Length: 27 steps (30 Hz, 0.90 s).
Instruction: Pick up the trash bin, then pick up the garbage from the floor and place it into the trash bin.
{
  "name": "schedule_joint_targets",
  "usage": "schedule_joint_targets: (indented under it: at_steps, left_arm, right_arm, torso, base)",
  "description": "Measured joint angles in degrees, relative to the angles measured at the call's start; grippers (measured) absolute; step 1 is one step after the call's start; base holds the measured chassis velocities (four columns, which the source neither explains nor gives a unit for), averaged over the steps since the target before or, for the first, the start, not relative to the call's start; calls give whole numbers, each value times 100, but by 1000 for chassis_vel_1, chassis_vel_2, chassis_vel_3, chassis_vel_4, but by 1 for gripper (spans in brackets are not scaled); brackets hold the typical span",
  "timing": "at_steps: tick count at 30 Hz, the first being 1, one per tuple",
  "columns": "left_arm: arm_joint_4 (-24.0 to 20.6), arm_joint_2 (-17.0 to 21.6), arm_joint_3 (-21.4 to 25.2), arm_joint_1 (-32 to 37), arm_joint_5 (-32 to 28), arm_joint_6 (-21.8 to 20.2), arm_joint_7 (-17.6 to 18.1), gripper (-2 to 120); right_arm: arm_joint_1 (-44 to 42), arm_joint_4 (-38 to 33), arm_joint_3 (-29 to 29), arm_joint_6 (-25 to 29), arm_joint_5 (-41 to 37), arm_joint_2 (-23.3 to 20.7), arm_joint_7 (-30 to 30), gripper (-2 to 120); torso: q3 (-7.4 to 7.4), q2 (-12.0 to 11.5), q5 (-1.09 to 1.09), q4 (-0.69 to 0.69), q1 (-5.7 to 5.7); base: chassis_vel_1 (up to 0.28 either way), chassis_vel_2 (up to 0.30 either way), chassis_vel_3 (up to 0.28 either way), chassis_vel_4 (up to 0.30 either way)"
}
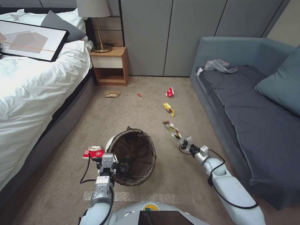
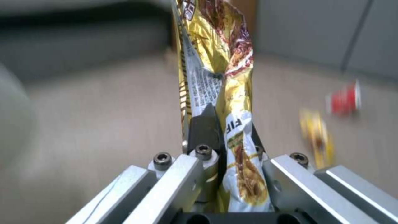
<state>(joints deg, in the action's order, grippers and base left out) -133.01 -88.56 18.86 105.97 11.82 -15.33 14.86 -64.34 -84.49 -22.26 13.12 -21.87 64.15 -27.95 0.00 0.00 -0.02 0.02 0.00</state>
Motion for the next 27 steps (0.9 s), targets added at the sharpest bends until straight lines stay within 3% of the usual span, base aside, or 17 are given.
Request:
schedule_joint_targets:
  at_steps: [1, 3, 8, 11, 19, 27]
  left_arm:
    - [0, 9, -3, -5, -27, -12, -1, 0]
    - [1, 47, -24, -21, -146, -66, -4, 0]
    - [23, 72, -64, -41, -269, -132, -14, 0]
    - [53, 83, -61, -77, -284, -147, -33, 0]
    - [42, 70, -93, -55, -300, -163, -42, 0]
    - [21, 44, -95, -62, -282, -164, -49, 0]
  right_arm:
    - [-29, -226, -5, 17, -126, -17, -13, 0]
    - [-143, -1354, 41, 14, -650, -90, -147, 0]
    - [-305, -2397, 380, -96, -950, -216, -204, 0]
    - [-519, -3021, 970, -161, -868, -387, -197, 0]
    - [-711, -3053, 1843, -141, -354, -476, -187, 0]
    - [-1006, -2572, 2058, 91, 68, -407, -259, 0]
  torso:
    - [0, 0, 0, -2, 0]
    - [0, 0, -1, -2, 0]
    - [-1, 0, 1, -1, 0]
    - [0, 0, 1, -3, 0]
    - [-1, 0, 2, -2, 0]
    - [-1, 0, 2, -3, 0]
  base:
    - [0, 0, 0, 0]
    - [0, 0, 0, 0]
    - [0, 0, 0, 0]
    - [0, 0, 0, 0]
    - [0, 0, 0, 0]
    - [0, 0, 0, 0]
